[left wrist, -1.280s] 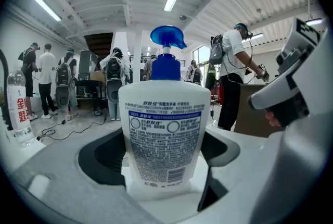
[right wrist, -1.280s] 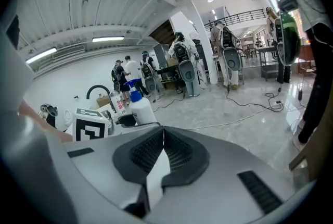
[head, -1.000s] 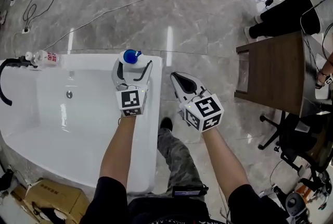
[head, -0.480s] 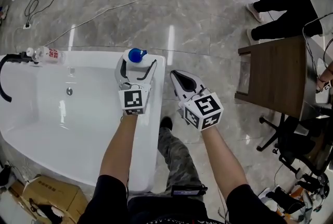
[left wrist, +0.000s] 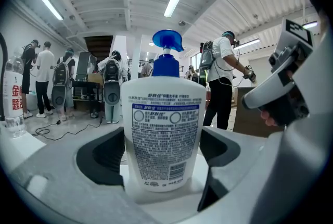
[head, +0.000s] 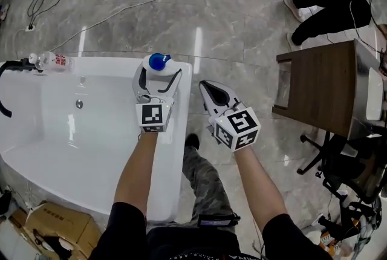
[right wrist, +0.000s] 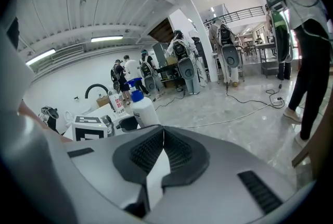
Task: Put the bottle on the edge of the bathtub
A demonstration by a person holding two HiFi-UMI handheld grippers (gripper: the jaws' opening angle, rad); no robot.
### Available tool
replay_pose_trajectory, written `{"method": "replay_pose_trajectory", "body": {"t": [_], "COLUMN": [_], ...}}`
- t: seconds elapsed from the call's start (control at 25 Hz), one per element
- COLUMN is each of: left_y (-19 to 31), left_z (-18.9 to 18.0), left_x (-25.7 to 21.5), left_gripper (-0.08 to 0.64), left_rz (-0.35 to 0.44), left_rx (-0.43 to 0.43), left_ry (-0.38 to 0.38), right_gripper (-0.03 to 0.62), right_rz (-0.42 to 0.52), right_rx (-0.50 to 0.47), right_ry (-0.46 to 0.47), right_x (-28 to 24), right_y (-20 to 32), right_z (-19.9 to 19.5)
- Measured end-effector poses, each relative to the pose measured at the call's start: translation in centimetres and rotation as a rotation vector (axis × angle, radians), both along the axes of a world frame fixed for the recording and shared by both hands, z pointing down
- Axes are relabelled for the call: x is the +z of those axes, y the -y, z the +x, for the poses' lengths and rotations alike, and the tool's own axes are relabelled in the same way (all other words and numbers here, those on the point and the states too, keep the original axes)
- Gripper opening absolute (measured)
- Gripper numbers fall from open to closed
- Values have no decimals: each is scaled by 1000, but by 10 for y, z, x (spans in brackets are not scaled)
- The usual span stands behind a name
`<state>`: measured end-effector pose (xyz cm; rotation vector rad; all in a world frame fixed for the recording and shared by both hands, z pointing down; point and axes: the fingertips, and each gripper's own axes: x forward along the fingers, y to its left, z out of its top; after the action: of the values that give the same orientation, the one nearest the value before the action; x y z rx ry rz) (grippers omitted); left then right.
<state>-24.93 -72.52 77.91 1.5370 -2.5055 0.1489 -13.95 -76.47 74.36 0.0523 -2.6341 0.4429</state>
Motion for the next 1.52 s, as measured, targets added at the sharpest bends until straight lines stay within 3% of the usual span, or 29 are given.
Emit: {"method": "replay_pose_trajectory", "body": {"t": [0.56, 0.64, 0.92, 1.0, 1.08, 1.2, 1.32, 1.52], "left_y": [-28, -43, -96, -115, -136, -163, -188, -242], "left_z": [6, 11, 21, 29, 39, 67, 101, 144], "left_x": [-10, -16, -49, -62, -78, -109, -146, -211], "left_gripper": [459, 459, 448, 368, 170, 37, 9, 9], "left_rz": [-13, -56, -91, -131, -167, -200, -207, -107], "left_rx": [1, 18, 128, 135, 125, 150, 213, 271], "left_ry": [-17, -32, -101, -108, -120, -182, -237, -283], "right_gripper": [15, 15, 15, 15, 15, 15, 15, 15], "right_rz": [-21, -26, -47, -57, -64, -80, -93, -34], "right_rx": [13, 29, 69, 79, 79, 82, 113, 118], "right_ry": [-20, -34, -33, -25, -22, -27, -38, -40], "right_x": [6, 9, -17, -33, -53, -85, -117, -176], "right_y": [-3, -7, -38, -48, -58, -72, -87, -144], "right_z": [7, 13, 29, 37, 45, 61, 83, 126]}}
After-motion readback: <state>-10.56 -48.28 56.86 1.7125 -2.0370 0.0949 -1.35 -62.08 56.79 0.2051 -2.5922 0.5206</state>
